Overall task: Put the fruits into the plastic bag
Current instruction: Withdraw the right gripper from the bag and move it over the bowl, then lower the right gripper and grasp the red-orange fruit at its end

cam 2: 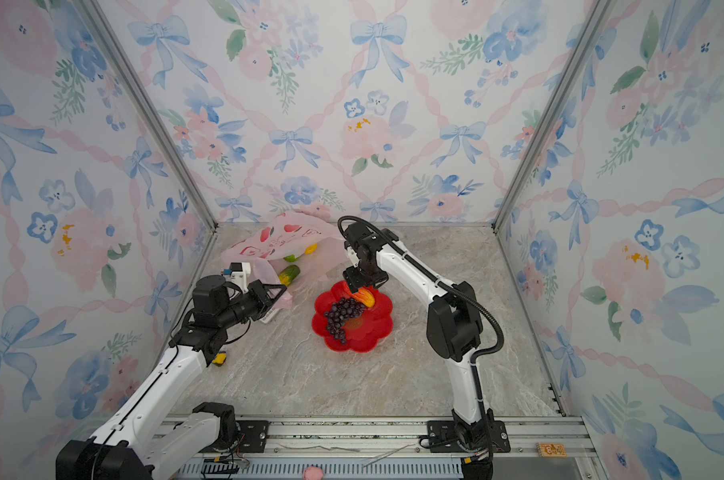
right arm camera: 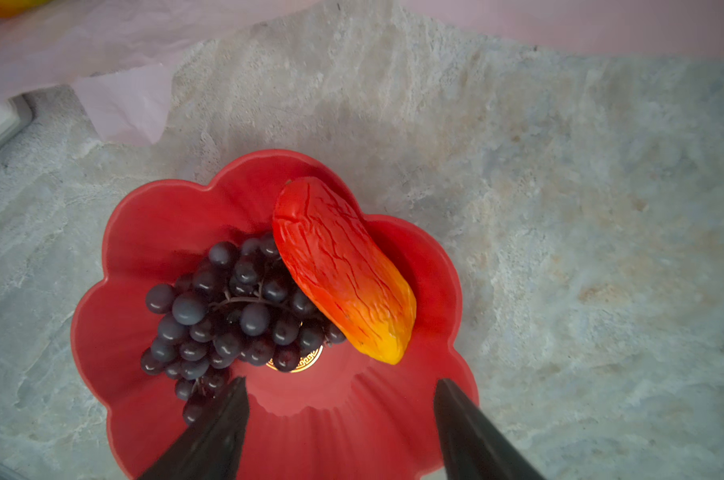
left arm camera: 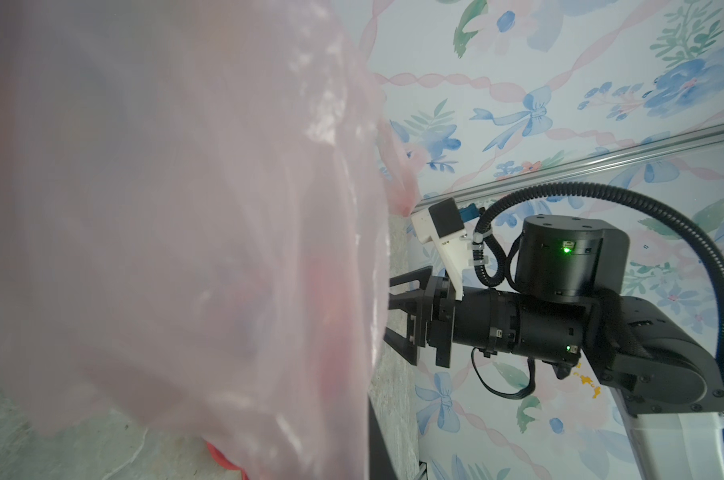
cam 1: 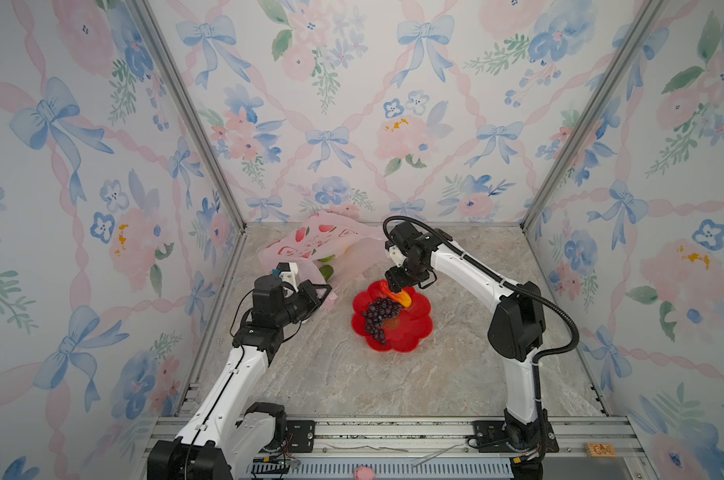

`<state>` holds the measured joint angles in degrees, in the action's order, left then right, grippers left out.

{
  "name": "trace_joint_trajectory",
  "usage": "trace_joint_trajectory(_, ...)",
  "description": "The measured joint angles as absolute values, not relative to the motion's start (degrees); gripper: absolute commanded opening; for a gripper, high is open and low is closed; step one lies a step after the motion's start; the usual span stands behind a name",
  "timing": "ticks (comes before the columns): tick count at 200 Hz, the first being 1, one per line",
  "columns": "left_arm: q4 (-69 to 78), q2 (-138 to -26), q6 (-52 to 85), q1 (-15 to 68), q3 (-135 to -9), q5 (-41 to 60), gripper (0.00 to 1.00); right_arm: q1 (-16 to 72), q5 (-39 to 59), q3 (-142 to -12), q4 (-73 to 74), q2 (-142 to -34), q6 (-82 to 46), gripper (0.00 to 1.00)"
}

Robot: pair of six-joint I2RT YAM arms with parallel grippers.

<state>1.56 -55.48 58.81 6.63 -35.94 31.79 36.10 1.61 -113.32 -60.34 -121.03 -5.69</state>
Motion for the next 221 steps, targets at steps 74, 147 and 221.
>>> trace_joint_trajectory(74, 0.73, -55.48, 58.78, 6.02, -35.94, 32.01, 0.00, 37.58, 1.63, -117.73, -61.01, -127.55, -5.45, 0.67)
trace_joint_trajectory(147, 0.03, -55.72, 58.76, 5.32, -35.97, 32.69, 0.00, 37.74, -1.34, -120.07, -62.48, -130.52, -3.92, 0.66)
trace_joint_trajectory(221, 0.03, -56.07, 58.76, 5.19, -36.12, 33.10, 0.00, 39.33, -5.30, -124.25, -63.90, -134.28, -1.83, 0.64)
